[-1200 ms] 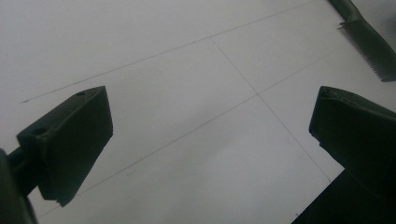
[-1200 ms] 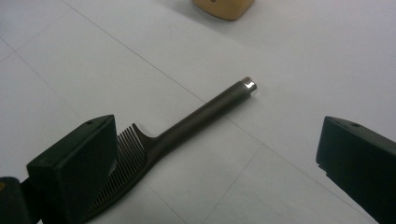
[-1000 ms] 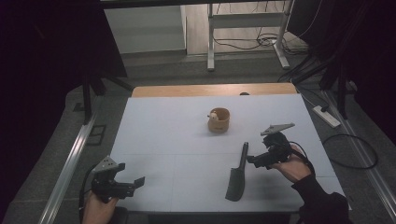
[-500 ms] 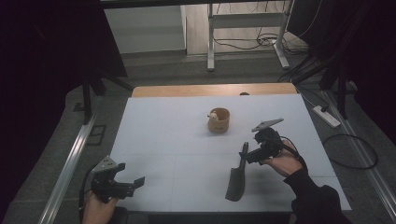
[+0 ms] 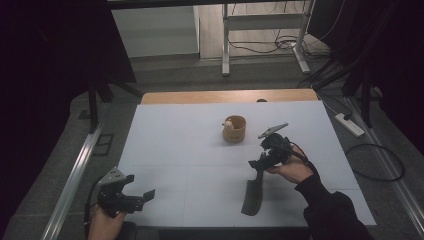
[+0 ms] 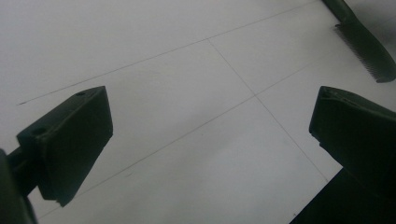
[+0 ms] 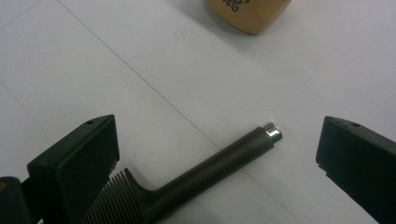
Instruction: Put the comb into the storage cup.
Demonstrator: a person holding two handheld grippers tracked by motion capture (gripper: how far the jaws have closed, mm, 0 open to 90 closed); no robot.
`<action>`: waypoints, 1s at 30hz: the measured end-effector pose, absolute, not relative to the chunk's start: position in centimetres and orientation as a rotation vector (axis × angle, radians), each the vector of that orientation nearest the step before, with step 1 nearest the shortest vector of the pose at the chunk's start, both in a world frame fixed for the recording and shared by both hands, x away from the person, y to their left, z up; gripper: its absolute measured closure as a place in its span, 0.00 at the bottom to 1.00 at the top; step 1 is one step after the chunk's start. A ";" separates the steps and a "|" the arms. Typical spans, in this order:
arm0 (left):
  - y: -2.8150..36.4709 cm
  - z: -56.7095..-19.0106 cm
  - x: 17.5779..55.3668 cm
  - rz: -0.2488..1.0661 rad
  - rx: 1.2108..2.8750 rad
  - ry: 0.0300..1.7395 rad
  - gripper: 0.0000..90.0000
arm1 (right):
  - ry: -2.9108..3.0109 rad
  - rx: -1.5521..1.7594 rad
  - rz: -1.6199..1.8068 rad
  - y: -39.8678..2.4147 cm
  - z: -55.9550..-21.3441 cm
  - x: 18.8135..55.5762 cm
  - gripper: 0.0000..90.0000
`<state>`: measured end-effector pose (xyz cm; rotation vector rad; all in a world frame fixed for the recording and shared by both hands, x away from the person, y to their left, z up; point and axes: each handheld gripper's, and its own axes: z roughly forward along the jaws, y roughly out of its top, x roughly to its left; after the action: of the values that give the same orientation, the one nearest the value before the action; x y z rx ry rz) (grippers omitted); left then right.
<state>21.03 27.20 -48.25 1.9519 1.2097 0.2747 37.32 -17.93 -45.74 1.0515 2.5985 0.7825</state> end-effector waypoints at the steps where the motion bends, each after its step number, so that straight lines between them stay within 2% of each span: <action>1: 27.2 -48.3 21.0 0.273 1.951 1.209 0.00 | 2.599 1.051 0.778 -17.8 -45.8 37.4 0.00; 9: 27.2 -48.3 21.0 0.272 1.950 1.209 0.00 | 2.603 1.057 0.758 -17.0 -46.2 38.5 0.00; 12: 27.2 -48.3 21.0 0.271 1.949 1.208 0.00 | 2.600 1.054 0.760 -16.8 -46.4 38.7 0.06; 15: 27.2 -48.3 21.0 0.270 1.949 1.207 0.00 | 2.594 1.042 0.754 -16.8 -46.5 38.9 0.19; 20: 27.2 -48.3 21.0 0.269 1.950 1.205 0.00 | 2.625 1.018 0.794 -17.0 -46.4 39.3 0.52; 27: 27.2 -48.3 21.0 0.269 1.951 1.204 0.00 | 2.686 1.002 0.783 -17.1 -46.7 40.0 0.84; 28: 27.2 -48.3 21.0 0.269 1.951 1.204 0.00 | 2.691 0.974 0.774 -17.0 -46.8 40.0 0.94; 29: 27.2 -48.3 21.1 0.269 1.952 1.204 0.00 | 2.691 0.974 0.774 -17.0 -46.8 40.0 0.94; 30: 27.2 -48.3 21.0 0.269 1.952 1.204 0.00 | 2.698 0.961 0.787 -17.0 -46.8 40.1 1.00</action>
<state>21.05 27.22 -48.27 1.9522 1.2036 0.2695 40.14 -17.01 -46.76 0.9605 2.6984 0.7871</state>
